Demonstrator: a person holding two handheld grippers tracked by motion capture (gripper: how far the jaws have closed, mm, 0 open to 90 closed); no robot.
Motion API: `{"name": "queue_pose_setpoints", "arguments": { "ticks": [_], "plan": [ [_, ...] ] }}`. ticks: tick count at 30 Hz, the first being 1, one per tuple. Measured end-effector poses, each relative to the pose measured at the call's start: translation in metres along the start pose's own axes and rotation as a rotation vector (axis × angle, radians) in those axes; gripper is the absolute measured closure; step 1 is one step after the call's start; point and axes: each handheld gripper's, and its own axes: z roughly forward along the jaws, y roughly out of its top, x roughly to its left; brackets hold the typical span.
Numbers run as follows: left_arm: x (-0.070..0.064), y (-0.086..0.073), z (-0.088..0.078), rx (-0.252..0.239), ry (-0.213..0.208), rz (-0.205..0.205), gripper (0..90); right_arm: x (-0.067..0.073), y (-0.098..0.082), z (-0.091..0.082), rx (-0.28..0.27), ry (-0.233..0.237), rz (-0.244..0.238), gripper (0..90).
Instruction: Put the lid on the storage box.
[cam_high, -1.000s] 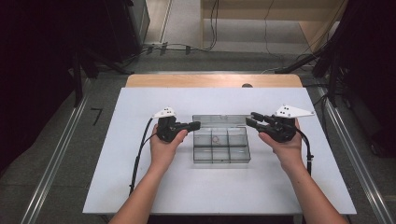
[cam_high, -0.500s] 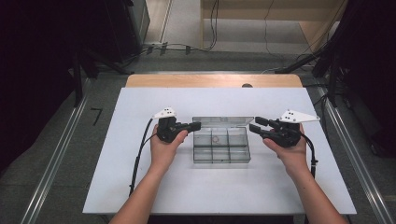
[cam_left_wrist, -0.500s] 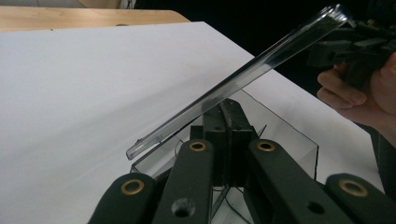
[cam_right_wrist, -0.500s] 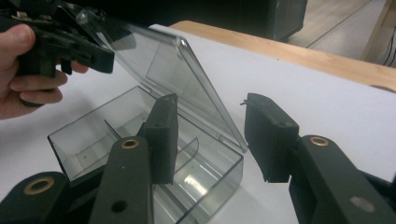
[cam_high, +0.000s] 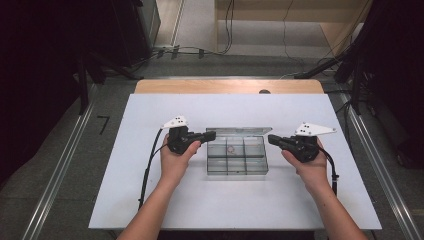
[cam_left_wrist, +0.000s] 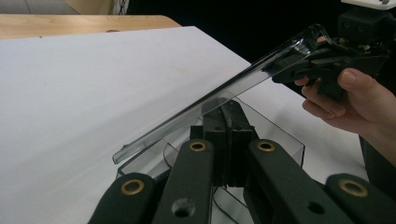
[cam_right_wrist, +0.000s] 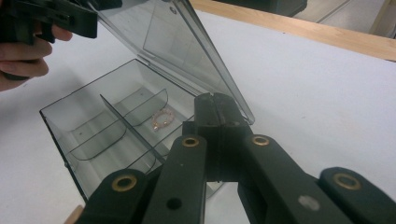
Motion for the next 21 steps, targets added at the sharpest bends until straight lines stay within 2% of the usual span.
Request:
{"name": "queue_pose_setpoints", "arguments": {
  "ticks": [7, 21],
  "plan": [
    [-0.0020, -0.0017, -0.0023, -0.005, -0.012, 0.009, 89.1, 0.0022, 0.0026, 0.0026, -0.011, 0.009, 0.020, 88.1],
    [-0.0078, -0.0069, -0.0072, -0.010, -0.014, 0.016, 89.1, 0.0064, -0.0003, -0.0010, -0.032, 0.021, 0.015, 88.1]
  ]
}}
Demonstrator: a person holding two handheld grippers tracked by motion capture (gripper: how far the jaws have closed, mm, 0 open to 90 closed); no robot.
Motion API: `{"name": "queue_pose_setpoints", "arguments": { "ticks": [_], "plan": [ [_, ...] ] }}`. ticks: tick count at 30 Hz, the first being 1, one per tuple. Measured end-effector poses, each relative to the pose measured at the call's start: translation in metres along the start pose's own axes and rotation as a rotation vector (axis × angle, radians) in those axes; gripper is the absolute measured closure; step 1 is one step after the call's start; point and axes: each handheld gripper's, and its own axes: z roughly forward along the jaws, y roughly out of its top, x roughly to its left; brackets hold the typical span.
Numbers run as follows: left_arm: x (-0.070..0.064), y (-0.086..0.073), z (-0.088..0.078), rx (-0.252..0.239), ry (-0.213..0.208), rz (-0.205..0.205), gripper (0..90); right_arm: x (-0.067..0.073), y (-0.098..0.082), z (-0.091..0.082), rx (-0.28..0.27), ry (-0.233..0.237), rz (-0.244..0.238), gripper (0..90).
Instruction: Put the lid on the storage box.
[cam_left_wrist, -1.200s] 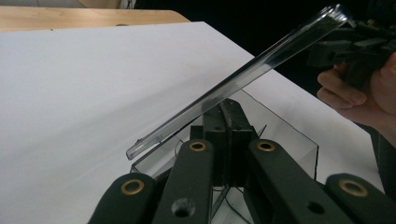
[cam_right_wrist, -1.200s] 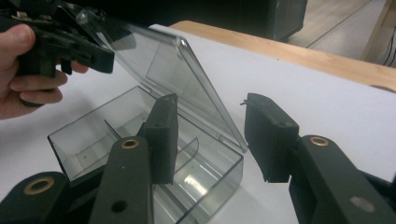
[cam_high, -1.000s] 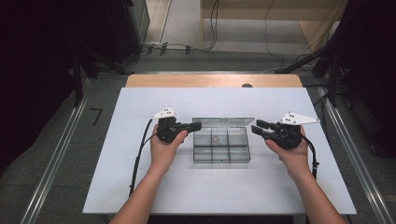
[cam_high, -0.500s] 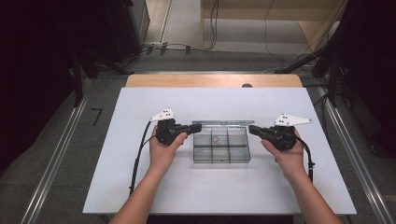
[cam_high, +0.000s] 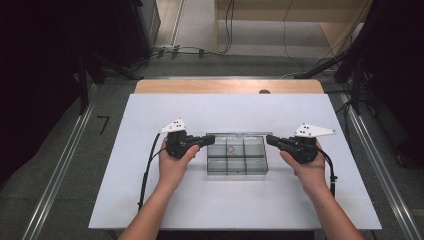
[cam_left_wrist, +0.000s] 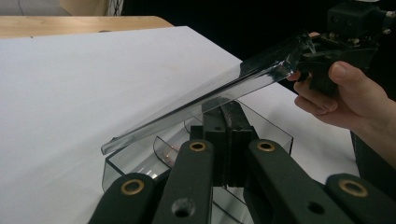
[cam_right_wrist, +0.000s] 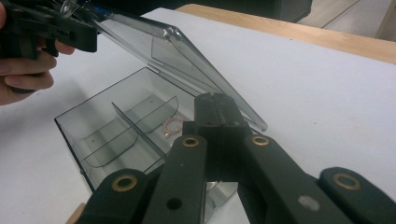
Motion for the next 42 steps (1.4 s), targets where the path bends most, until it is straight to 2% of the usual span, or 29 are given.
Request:
{"name": "queue_pose_setpoints", "arguments": {
  "ticks": [17, 33, 42],
  "plan": [
    [-0.006, -0.014, -0.006, 0.014, 0.001, 0.007, 89.1, 0.005, -0.014, -0.004, 0.000, 0.012, 0.005, 88.0],
    [-0.013, -0.027, -0.012, 0.037, 0.016, 0.042, 89.1, 0.012, -0.028, -0.007, 0.001, 0.027, 0.009, 88.0],
    [-0.015, -0.036, -0.019, 0.034, 0.018, 0.036, 89.1, 0.015, -0.036, -0.010, -0.009, 0.031, 0.019, 88.0]
  ]
}}
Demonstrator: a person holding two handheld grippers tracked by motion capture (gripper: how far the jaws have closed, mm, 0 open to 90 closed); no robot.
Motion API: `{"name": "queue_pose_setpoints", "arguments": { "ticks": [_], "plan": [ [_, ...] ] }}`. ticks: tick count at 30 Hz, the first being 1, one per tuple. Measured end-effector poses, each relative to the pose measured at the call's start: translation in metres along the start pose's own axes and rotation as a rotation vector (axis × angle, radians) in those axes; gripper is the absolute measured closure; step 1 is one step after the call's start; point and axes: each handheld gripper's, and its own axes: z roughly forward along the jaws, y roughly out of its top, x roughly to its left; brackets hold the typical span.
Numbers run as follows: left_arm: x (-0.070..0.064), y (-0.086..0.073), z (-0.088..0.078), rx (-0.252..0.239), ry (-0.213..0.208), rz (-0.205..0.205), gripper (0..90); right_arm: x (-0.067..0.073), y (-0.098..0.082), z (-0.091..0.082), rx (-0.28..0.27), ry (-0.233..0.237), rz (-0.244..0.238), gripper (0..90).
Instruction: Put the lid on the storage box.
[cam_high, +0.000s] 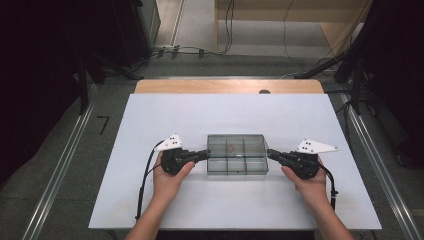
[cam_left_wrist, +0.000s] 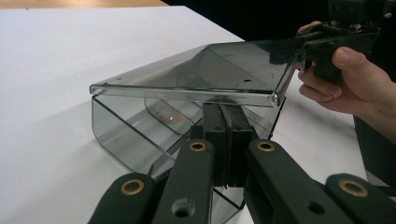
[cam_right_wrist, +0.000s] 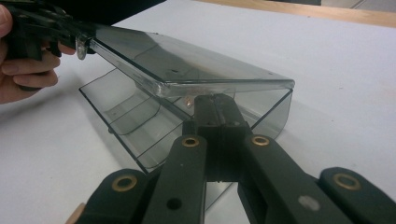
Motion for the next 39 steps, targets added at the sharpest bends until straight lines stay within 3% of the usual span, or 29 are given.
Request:
{"name": "queue_pose_setpoints", "arguments": {
  "ticks": [19, 39],
  "plan": [
    [-0.007, -0.019, -0.006, 0.018, 0.009, -0.015, 89.1, 0.018, -0.016, 0.007, 0.044, 0.007, -0.033, 87.9],
    [-0.012, -0.031, -0.013, 0.037, 0.018, -0.014, 89.1, 0.024, -0.030, -0.002, 0.043, 0.012, 0.004, 87.2]
  ]
}}
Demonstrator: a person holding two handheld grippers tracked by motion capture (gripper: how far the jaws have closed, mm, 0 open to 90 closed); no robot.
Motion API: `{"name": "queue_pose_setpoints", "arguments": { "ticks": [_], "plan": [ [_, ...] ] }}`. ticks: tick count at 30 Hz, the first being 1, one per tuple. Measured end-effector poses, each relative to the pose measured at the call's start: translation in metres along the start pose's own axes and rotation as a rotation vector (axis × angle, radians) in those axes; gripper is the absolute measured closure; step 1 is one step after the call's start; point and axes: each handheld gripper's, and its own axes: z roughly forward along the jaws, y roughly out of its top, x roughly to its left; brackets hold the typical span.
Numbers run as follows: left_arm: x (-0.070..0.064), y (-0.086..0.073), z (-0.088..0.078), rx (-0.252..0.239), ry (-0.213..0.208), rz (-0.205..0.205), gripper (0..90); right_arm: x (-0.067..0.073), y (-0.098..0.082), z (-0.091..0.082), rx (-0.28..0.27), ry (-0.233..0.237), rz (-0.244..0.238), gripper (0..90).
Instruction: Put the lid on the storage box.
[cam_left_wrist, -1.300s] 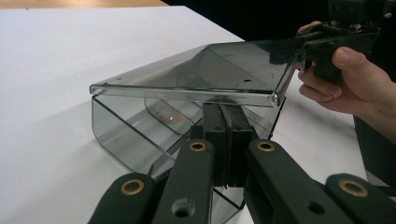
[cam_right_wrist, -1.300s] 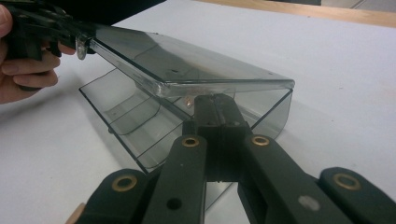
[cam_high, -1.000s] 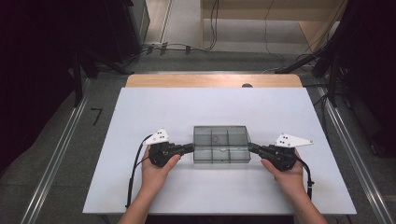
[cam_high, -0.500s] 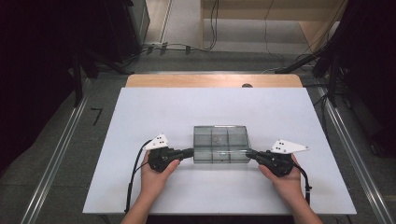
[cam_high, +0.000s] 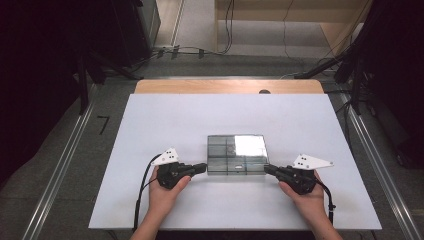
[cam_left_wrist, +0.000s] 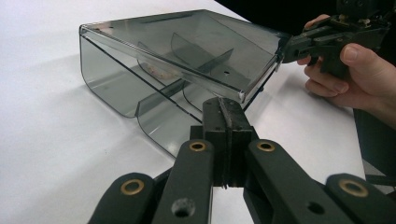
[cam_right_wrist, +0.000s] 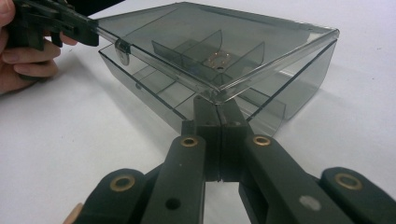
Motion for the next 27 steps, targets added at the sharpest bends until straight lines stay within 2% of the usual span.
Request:
{"name": "queue_pose_setpoints", "arguments": {
  "ticks": [6, 9, 11, 12, 14, 16, 18, 20, 24, 27],
  "plan": [
    [-0.004, -0.003, -0.005, 0.000, 0.009, 0.007, 89.0, 0.000, -0.003, -0.007, -0.004, -0.018, -0.006, 86.9],
    [-0.008, -0.005, -0.010, -0.005, 0.012, 0.017, 88.6, 0.000, -0.005, -0.012, 0.015, -0.041, -0.016, 85.9],
    [-0.010, -0.006, -0.014, -0.011, 0.019, 0.030, 82.5, -0.001, -0.006, -0.015, 0.010, -0.043, -0.014, 82.9],
    [-0.011, -0.006, -0.015, -0.015, 0.022, 0.036, 79.6, -0.001, -0.006, -0.017, -0.001, -0.044, -0.014, 79.6],
    [-0.014, -0.006, -0.020, -0.021, 0.054, 0.060, 73.1, -0.002, -0.005, -0.022, -0.028, -0.043, -0.001, 71.4],
    [-0.017, -0.006, -0.024, -0.031, 0.086, 0.074, 66.0, -0.003, -0.004, -0.026, -0.051, -0.038, 0.010, 60.5],
    [-0.018, -0.005, -0.029, -0.049, 0.111, 0.072, 56.1, -0.003, -0.003, -0.031, -0.079, -0.015, -0.001, 47.6],
    [-0.018, -0.006, -0.034, -0.062, 0.134, 0.081, 46.9, -0.003, -0.002, -0.035, -0.086, -0.015, -0.004, 37.1],
    [-0.018, -0.007, -0.043, -0.078, 0.148, 0.082, 34.4, -0.002, -0.002, -0.044, -0.105, -0.028, -0.003, 17.0],
    [-0.017, -0.008, -0.049, -0.081, 0.154, 0.078, 25.1, -0.005, -0.003, -0.050, -0.114, -0.006, -0.008, 9.0]
  ]
}}
